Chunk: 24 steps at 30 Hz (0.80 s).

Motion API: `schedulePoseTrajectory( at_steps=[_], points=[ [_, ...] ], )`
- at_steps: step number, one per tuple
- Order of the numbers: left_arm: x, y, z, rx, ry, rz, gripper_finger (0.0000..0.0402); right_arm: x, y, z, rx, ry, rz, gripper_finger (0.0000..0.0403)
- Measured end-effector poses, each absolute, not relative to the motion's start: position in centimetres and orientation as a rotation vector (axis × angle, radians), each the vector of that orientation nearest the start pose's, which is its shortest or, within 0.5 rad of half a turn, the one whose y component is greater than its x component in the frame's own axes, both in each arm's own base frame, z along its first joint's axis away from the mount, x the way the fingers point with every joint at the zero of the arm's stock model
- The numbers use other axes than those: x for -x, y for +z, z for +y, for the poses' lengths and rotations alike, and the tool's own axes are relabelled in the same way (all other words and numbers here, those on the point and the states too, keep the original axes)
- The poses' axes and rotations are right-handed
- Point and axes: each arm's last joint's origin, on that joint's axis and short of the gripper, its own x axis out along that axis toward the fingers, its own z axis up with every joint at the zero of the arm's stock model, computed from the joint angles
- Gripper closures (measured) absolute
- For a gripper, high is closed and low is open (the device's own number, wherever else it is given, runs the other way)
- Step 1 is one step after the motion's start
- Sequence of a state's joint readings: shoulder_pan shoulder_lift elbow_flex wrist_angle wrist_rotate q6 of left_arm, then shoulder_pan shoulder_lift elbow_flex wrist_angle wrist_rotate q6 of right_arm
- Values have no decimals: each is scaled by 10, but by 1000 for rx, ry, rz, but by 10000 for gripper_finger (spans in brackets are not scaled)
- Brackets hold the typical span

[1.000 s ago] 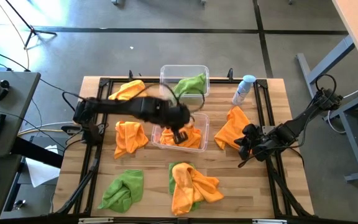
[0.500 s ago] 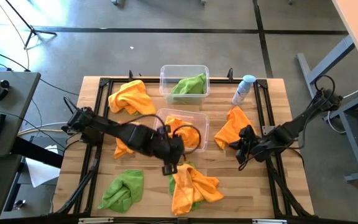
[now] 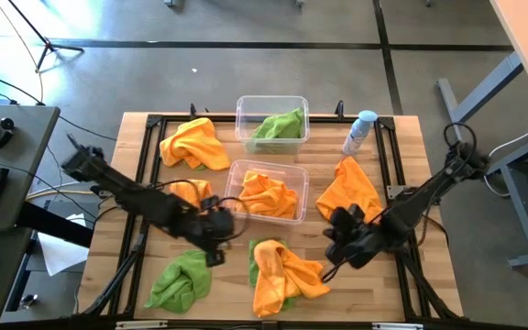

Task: Sort microfiber towel by color & place in baskets
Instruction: Put the orange microfiber towel into the bottom transparent bin

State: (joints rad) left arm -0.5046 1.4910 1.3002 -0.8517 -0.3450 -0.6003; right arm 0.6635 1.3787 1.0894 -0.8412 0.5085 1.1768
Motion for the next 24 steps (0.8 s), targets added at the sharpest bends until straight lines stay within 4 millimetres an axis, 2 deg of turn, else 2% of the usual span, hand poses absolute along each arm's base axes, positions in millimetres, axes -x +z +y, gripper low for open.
schedulePoseTrajectory(
  at_steps=[6,11,18,24],
  points=[
    [-210,280,-135,196,89,904,401,-255,277,185,-540,-430,976,403],
    [-181,268,-131,200,34,888,401,-289,269,212,-594,-485,1011,403],
    [-158,259,-125,181,-9,886,401,-323,257,239,-617,-636,1078,403],
    [-150,255,-123,172,-30,886,401,-345,245,252,-661,-717,1115,402]
  ],
)
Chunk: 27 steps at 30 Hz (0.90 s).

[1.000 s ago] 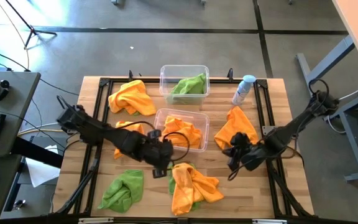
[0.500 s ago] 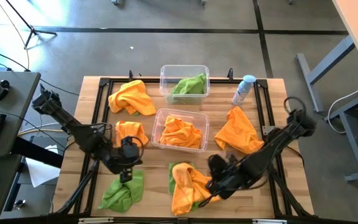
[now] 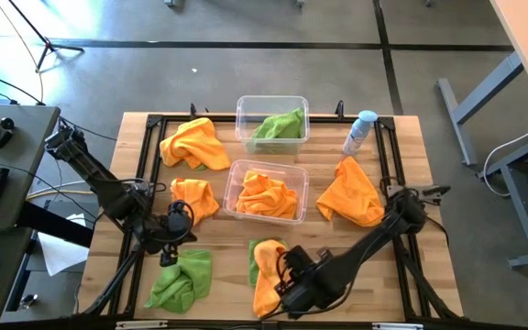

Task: Sort microfiber towel by color & place in baskets
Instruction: Put the orange microfiber towel into the bottom transparent bin

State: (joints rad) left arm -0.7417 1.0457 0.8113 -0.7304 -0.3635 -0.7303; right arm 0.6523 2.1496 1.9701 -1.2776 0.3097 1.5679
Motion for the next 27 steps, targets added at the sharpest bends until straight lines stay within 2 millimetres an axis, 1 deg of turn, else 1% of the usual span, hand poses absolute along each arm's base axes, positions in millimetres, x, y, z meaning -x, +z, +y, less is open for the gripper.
schedulePoseTrajectory(
  at_steps=[6,9,12,20,22,24,27],
  points=[
    [-148,248,-122,169,-33,902,401,-359,232,256,-729,-753,1104,402],
    [-148,247,-123,171,-39,908,401,-364,229,256,-739,-756,1063,391],
    [-149,247,-123,178,-44,900,401,-365,229,256,-764,-766,1045,361],
    [-149,247,-123,178,-44,900,401,-370,228,248,-756,-797,1012,252],
    [-149,247,-123,178,-45,900,401,-373,224,246,-742,-803,1017,232],
    [-149,248,-123,180,-46,897,401,-376,216,245,-727,-817,1025,217],
    [-149,248,-124,182,-47,895,401,-380,203,245,-704,-834,1039,205]
  ],
)
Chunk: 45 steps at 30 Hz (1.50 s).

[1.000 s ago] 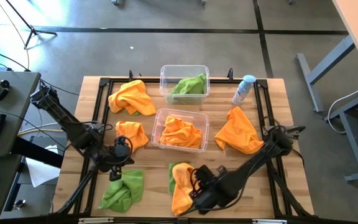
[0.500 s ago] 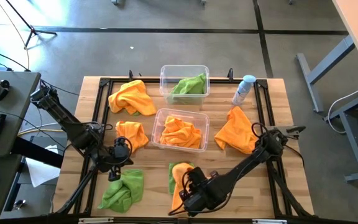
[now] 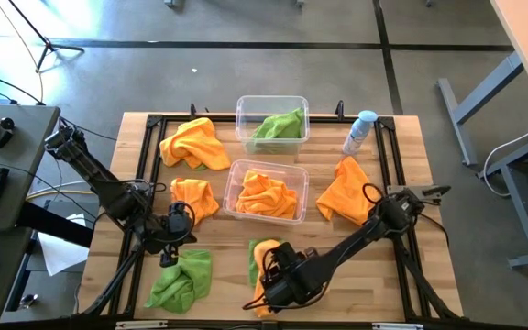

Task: Sort microfiber towel by color & place in baskets
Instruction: Put the orange microfiber towel into the bottom transparent bin

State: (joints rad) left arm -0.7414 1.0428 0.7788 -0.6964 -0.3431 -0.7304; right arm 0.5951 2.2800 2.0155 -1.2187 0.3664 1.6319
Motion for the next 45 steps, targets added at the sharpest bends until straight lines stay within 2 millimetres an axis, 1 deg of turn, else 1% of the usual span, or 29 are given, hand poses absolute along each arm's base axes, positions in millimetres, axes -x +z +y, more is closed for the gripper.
schedulePoseTrajectory(
  at_steps=[4,7,9,11,15,16,17,20,23,26,32,36,39,41,45],
  points=[
    [-150,248,-124,182,-48,894,401,-385,195,248,-713,-825,1032,208],
    [-150,248,-124,177,-51,893,401,-386,187,249,-715,-835,1040,227],
    [-150,248,-124,176,-52,893,401,-387,183,250,-716,-837,1060,250],
    [-150,248,-124,177,-52,892,401,-387,180,251,-718,-838,1072,284],
    [-150,248,-124,171,-55,891,401,-387,180,251,-731,-841,1078,378],
    [-150,248,-124,166,-58,890,401,-387,180,251,-736,-842,1075,389],
    [-150,248,-124,162,-60,890,401,-387,180,251,-743,-845,1073,391],
    [-150,248,-124,160,-60,890,401,-384,188,254,-769,-835,1065,387],
    [-150,248,-124,161,-62,892,401,-377,204,259,-782,-797,1043,399],
    [-150,248,-124,167,-71,900,401,-367,226,262,-795,-777,973,398],
    [-150,248,-124,168,-73,901,401,-344,277,262,-790,-736,715,401],
    [-151,248,-122,171,-57,896,401,-327,307,261,-737,-710,513,401],
    [-152,248,-121,175,-49,894,401,-319,327,255,-679,-693,411,402],
    [-153,248,-120,177,-41,892,401,-315,340,247,-642,-687,372,402],
    [-155,248,-117,177,-17,882,401,-319,363,226,-562,-671,326,402]
  ],
)
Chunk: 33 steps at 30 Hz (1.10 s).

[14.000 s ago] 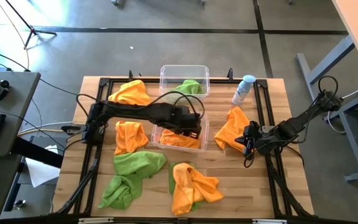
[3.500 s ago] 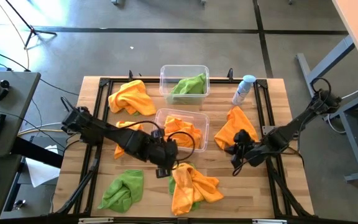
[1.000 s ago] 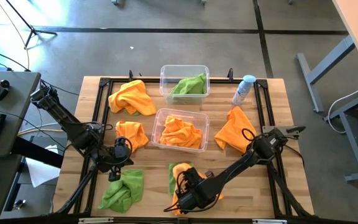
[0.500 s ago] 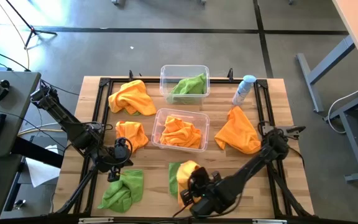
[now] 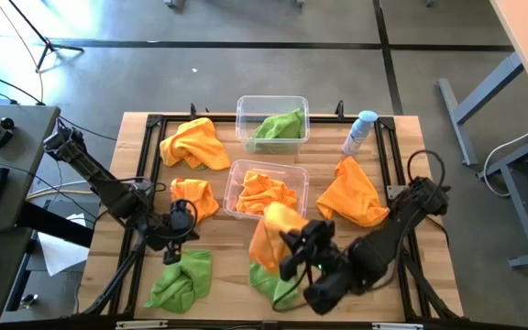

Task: Sort microfiber towel by color & place in baskets
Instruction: Put the orange microfiber towel into the bottom transparent bin

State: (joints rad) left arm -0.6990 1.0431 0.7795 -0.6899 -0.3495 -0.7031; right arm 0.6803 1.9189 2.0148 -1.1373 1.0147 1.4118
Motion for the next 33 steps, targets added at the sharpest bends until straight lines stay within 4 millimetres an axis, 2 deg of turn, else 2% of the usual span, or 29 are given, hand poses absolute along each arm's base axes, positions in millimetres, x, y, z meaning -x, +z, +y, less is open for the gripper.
schedulePoseTrajectory(
  at_steps=[12,16,19,25,28,33],
  points=[
    [-156,249,-117,182,-11,878,401,-359,424,156,-285,-598,188,403],
    [-156,249,-117,181,-11,878,401,-370,432,133,-210,-633,163,403],
    [-156,249,-117,181,-11,878,401,-376,432,118,-184,-638,182,403],
    [-156,248,-117,181,-10,878,401,-381,425,98,-254,-644,234,403],
    [-156,248,-116,178,-5,876,401,-378,414,95,-283,-670,305,403],
    [-156,249,-115,166,19,860,401,-381,384,92,-394,-752,440,403]
  ],
)
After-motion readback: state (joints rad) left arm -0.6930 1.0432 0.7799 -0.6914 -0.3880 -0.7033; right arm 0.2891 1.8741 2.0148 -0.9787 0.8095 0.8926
